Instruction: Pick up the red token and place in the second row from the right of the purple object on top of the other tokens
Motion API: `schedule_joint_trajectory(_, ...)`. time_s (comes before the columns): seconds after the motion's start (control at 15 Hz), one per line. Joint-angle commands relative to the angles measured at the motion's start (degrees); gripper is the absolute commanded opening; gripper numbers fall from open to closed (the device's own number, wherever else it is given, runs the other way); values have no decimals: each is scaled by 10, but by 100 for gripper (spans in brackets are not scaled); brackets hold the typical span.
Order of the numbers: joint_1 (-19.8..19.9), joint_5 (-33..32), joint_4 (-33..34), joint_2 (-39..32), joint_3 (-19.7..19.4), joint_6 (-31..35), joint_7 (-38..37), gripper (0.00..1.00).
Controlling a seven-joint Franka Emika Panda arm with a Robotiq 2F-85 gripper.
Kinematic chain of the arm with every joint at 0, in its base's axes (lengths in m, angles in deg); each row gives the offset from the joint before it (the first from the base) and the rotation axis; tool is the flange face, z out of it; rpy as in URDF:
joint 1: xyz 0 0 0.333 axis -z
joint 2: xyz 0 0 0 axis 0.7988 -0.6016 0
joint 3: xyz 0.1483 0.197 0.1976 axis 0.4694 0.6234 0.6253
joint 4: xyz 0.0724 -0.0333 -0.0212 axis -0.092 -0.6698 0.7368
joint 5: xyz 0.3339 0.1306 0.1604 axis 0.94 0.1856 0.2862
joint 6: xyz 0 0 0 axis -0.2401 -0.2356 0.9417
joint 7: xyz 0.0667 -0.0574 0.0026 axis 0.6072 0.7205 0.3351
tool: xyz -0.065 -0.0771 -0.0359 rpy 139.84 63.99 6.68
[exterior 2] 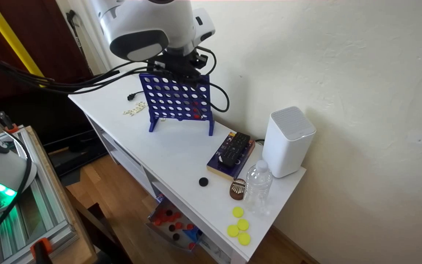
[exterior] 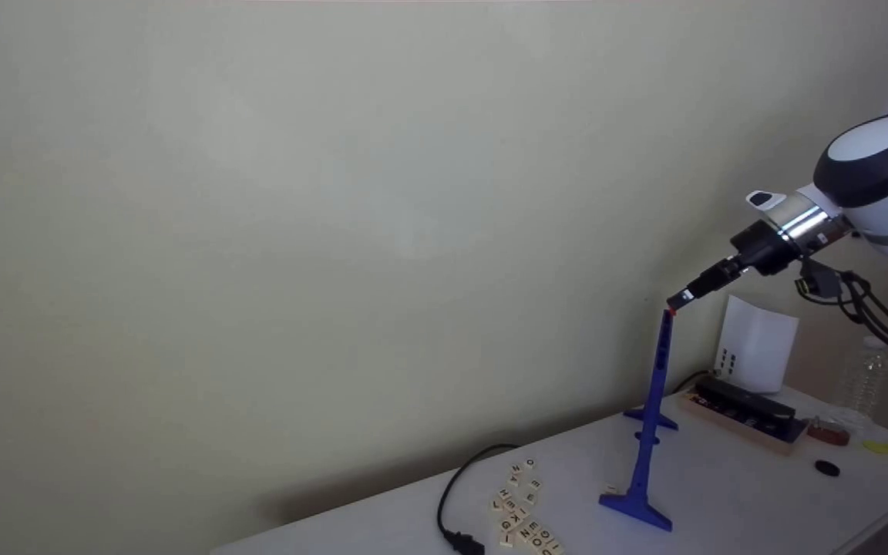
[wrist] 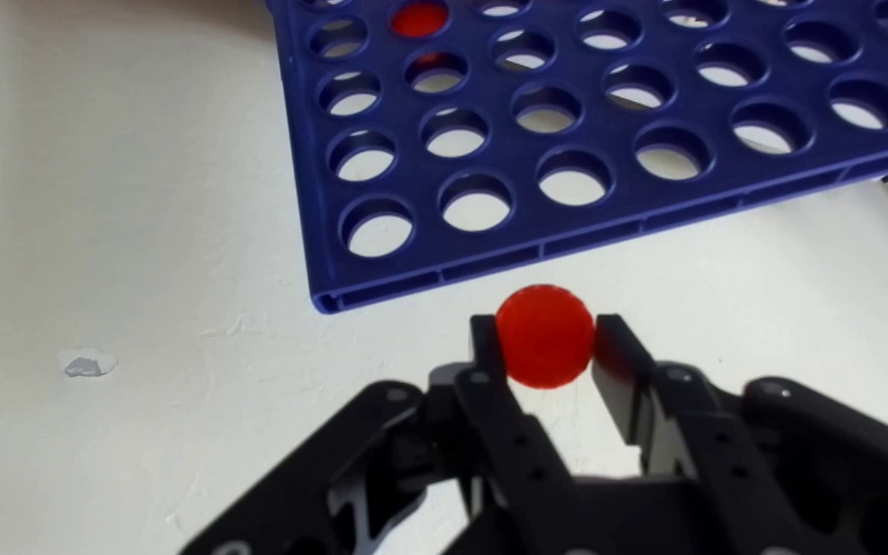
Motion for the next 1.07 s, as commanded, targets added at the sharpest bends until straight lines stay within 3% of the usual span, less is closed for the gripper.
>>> schedule_joint_trajectory(0.0, -12, -8, 21, -10, -8, -27, 3, 10)
schedule_joint_trajectory(1.0, -25, 0, 53, -35, -21, -62, 45, 10)
